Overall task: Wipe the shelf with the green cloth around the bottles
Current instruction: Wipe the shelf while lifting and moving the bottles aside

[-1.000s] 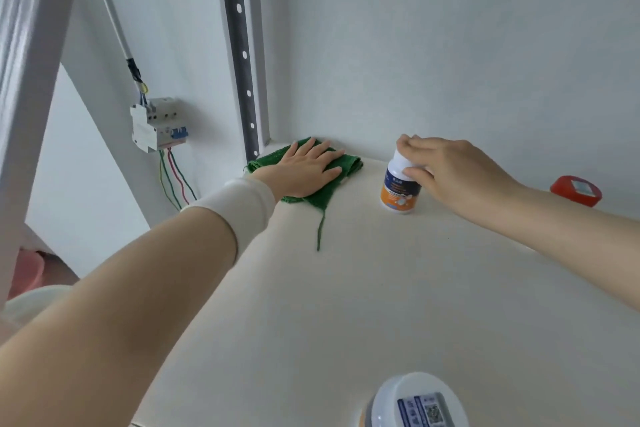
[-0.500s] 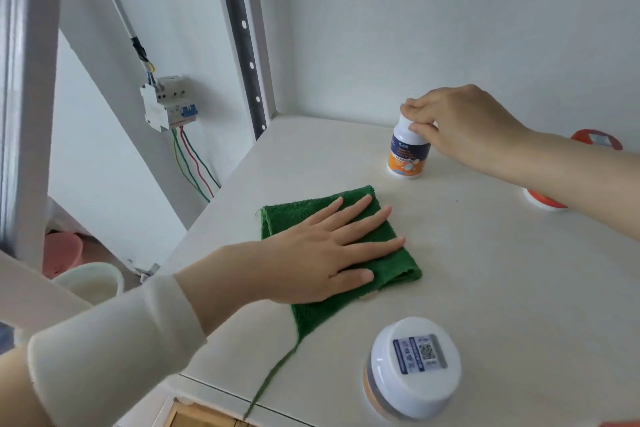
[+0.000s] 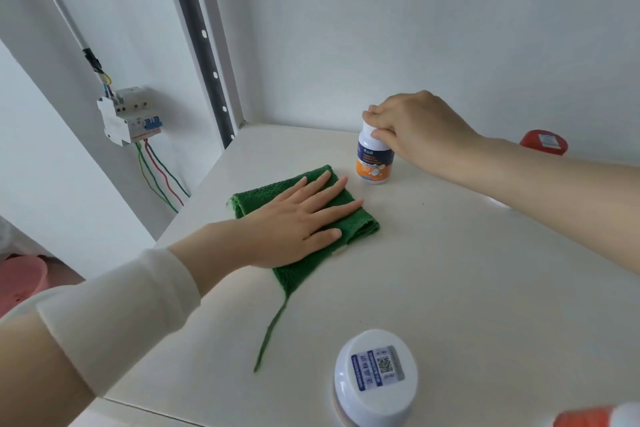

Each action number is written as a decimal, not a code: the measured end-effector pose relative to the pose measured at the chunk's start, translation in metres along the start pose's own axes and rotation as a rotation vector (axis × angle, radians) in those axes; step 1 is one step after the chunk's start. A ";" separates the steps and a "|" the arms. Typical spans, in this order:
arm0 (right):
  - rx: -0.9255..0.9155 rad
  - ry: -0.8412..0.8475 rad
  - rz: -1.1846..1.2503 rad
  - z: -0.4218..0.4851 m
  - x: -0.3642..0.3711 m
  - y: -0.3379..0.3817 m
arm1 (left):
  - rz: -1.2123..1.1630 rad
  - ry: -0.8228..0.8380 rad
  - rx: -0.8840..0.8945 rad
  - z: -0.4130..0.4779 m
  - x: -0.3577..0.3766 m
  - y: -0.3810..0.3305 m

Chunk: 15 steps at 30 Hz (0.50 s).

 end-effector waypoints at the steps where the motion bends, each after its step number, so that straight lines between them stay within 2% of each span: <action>1: -0.004 0.001 -0.012 0.000 0.000 0.001 | 0.012 -0.001 0.008 -0.003 0.000 -0.006; 8: 0.077 -0.003 0.060 -0.005 -0.010 0.002 | -0.049 0.051 0.138 -0.020 -0.004 -0.045; 10: 0.069 -0.034 0.083 -0.009 -0.020 0.006 | -0.287 -0.044 0.060 -0.026 -0.025 -0.043; 12: 0.006 -0.091 0.141 -0.017 -0.033 0.017 | -0.681 -0.233 -0.063 -0.045 -0.055 -0.036; 13: -0.050 -0.100 0.172 -0.023 -0.036 0.025 | -0.844 -0.333 -0.067 -0.058 -0.070 -0.038; 15: -0.166 -0.003 0.260 -0.040 -0.026 0.045 | -1.022 -0.455 0.003 -0.083 -0.090 -0.053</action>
Point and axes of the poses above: each hand's wrist, its own z-axis towards the middle knuckle, its own x-axis out of the palm, y = z × x, the point moved 7 cm from there along z, towards the middle knuckle, and after that the axes turned 6 degrees about -y, right-handed, at the moved point
